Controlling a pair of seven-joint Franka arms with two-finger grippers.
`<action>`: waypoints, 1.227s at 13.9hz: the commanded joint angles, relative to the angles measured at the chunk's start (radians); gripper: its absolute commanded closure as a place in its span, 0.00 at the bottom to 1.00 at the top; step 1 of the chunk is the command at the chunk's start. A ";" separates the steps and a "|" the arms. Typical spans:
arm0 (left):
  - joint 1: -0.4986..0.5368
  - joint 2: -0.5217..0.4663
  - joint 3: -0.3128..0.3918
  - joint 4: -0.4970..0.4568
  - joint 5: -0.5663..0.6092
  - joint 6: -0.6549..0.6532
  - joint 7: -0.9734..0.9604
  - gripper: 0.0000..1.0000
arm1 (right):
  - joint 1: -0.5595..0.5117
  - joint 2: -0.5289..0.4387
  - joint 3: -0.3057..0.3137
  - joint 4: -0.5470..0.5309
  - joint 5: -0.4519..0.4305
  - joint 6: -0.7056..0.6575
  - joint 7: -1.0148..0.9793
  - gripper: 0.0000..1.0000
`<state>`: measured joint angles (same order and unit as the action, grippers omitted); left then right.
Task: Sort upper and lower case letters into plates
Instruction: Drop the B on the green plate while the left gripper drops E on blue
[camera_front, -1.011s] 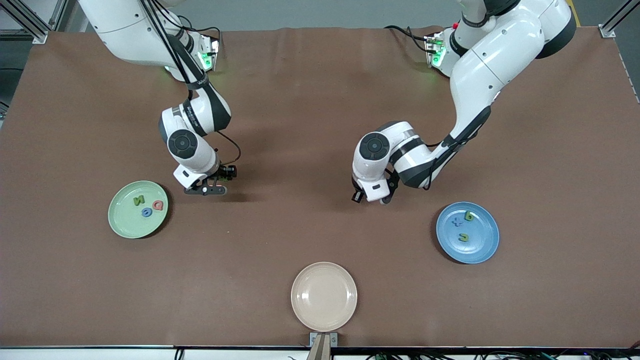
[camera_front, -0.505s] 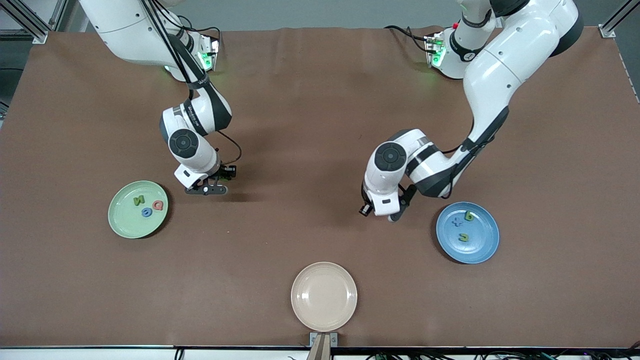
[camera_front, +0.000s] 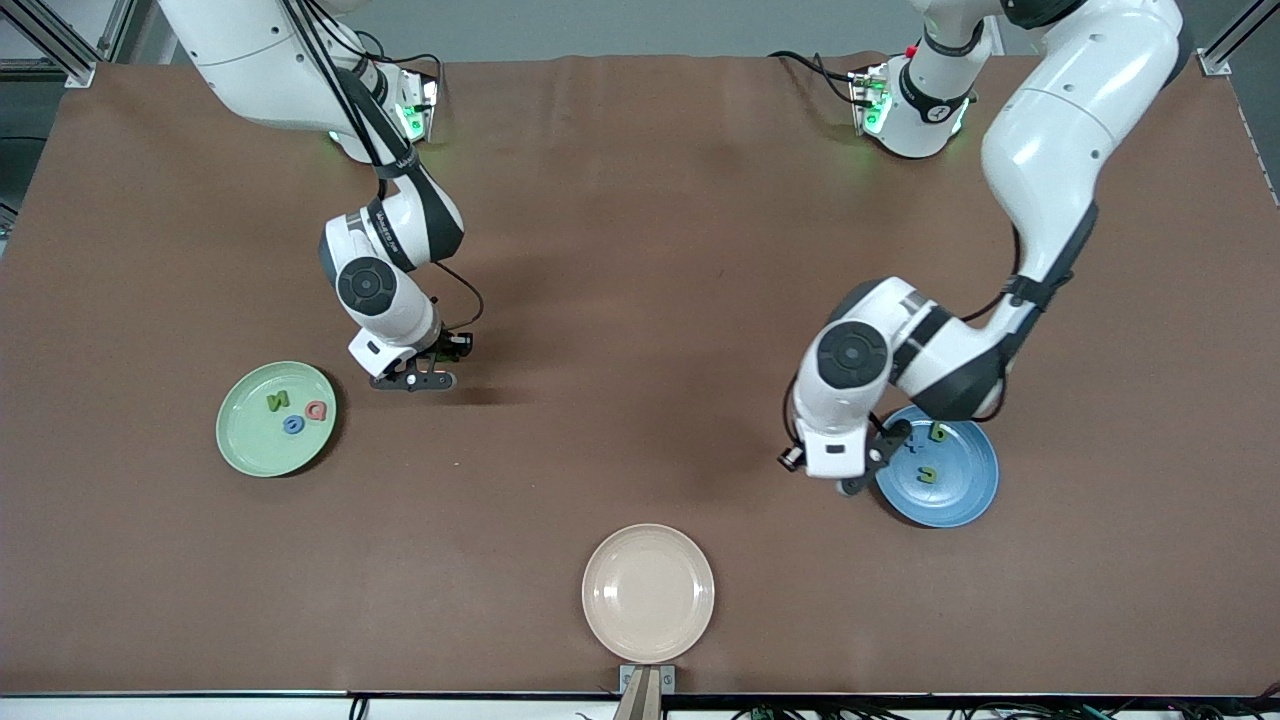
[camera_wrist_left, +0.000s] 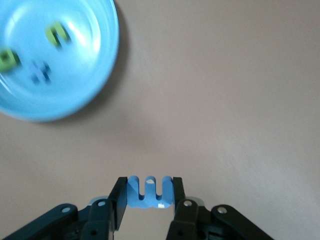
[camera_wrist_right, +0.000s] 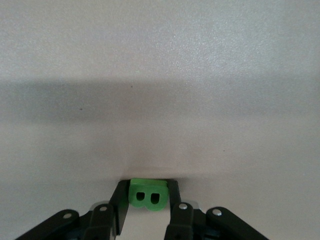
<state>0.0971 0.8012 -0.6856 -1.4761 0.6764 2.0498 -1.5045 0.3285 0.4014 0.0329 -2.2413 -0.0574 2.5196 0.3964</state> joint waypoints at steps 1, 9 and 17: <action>0.082 -0.025 -0.038 0.000 -0.017 -0.042 0.143 1.00 | 0.006 -0.027 -0.001 -0.023 0.005 0.005 0.015 0.70; 0.298 -0.010 -0.078 -0.010 -0.023 -0.069 0.510 1.00 | -0.058 -0.150 -0.022 0.026 -0.013 -0.204 -0.190 0.76; 0.312 0.038 0.001 -0.021 -0.008 -0.002 0.563 0.73 | -0.453 -0.072 -0.021 0.032 -0.032 -0.013 -1.198 0.76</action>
<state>0.4198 0.8350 -0.7088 -1.4897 0.6667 2.0241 -0.9615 -0.0706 0.2712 -0.0107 -2.2000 -0.0837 2.4321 -0.6356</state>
